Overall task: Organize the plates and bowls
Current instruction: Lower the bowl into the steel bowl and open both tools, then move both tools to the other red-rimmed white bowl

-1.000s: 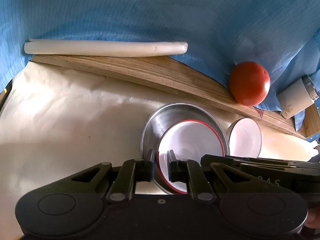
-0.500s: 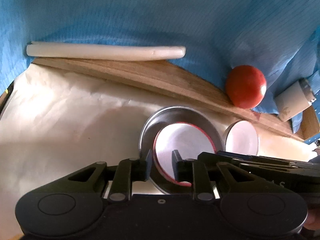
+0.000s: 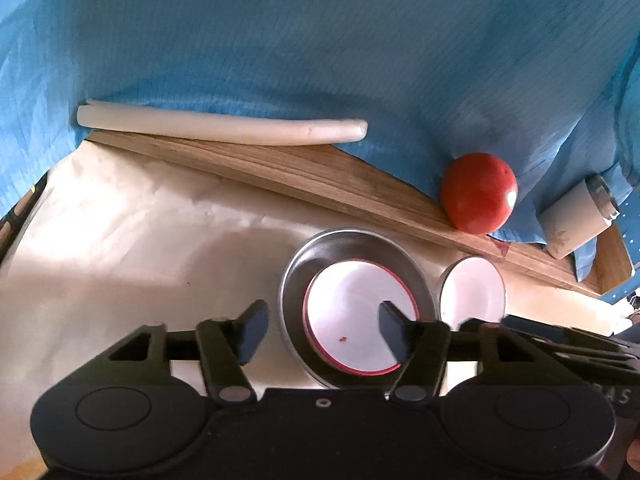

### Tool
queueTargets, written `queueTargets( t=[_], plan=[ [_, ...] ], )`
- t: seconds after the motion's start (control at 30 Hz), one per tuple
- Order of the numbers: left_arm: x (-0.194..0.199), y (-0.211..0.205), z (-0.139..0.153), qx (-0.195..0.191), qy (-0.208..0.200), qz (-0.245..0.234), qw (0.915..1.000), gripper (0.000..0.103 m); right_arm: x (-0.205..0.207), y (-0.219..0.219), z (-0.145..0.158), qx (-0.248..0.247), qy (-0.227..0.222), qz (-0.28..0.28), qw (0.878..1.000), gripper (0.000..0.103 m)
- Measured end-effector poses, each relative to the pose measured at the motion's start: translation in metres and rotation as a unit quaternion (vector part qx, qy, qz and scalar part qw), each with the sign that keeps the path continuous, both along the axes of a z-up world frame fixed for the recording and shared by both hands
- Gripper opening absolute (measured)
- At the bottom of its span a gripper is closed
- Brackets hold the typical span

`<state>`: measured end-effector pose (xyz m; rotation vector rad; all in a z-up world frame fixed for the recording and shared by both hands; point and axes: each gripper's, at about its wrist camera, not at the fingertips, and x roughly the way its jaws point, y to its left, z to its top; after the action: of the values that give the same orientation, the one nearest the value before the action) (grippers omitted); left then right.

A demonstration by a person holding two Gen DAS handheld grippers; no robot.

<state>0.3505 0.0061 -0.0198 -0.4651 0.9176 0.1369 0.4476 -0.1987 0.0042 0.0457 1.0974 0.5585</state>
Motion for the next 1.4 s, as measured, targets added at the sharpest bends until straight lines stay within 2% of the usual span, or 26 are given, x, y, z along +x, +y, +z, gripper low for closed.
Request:
queueTargets(
  t=[0.17, 0.3, 0.37, 0.57, 0.73, 0.93, 1.03, 1.17, 1.3, 1.4],
  plan=[
    [-0.004, -0.010, 0.008, 0.003, -0.020, -0.010, 0.9997, 0.085, -0.008, -0.023, 0.007, -0.008, -0.017, -0.027, 0.999, 0.093],
    [-0.005, -0.021, 0.014, -0.016, -0.038, -0.029, 0.9987, 0.087, -0.012, -0.047, 0.010, -0.011, -0.023, -0.066, 0.998, 0.099],
    [-0.005, -0.028, 0.016, -0.033, -0.044, -0.042, 0.9976, 0.091, -0.013, -0.059, 0.010, -0.013, -0.023, -0.086, 0.996, 0.100],
    [-0.003, -0.058, 0.022, -0.047, -0.060, -0.093, 0.9927, 0.095, -0.015, -0.094, 0.008, -0.027, -0.018, -0.137, 0.990, 0.102],
    [0.004, -0.081, 0.021, -0.070, -0.054, -0.133, 0.9872, 0.102, -0.015, -0.119, 0.006, -0.038, -0.011, -0.158, 0.987, 0.103],
    [0.014, -0.107, 0.007, -0.120, -0.030, -0.156, 0.9800, 0.102, -0.016, -0.142, 0.001, -0.044, -0.004, -0.170, 0.984, 0.103],
    [0.019, -0.112, -0.005, -0.148, -0.013, -0.141, 0.9788, 0.102, -0.014, -0.151, -0.002, -0.047, 0.000, -0.171, 0.984, 0.103],
    [0.025, -0.112, -0.020, -0.177, 0.011, -0.092, 0.9798, 0.102, -0.011, -0.162, -0.006, -0.049, 0.007, -0.168, 0.985, 0.103],
    [0.028, -0.107, -0.034, -0.196, 0.028, -0.015, 0.9800, 0.102, -0.004, -0.168, -0.009, -0.053, 0.010, -0.158, 0.986, 0.103],
    [0.024, -0.104, -0.043, -0.202, 0.032, 0.076, 0.9760, 0.102, 0.002, -0.168, -0.012, -0.057, 0.004, -0.146, 0.988, 0.103]
  ],
)
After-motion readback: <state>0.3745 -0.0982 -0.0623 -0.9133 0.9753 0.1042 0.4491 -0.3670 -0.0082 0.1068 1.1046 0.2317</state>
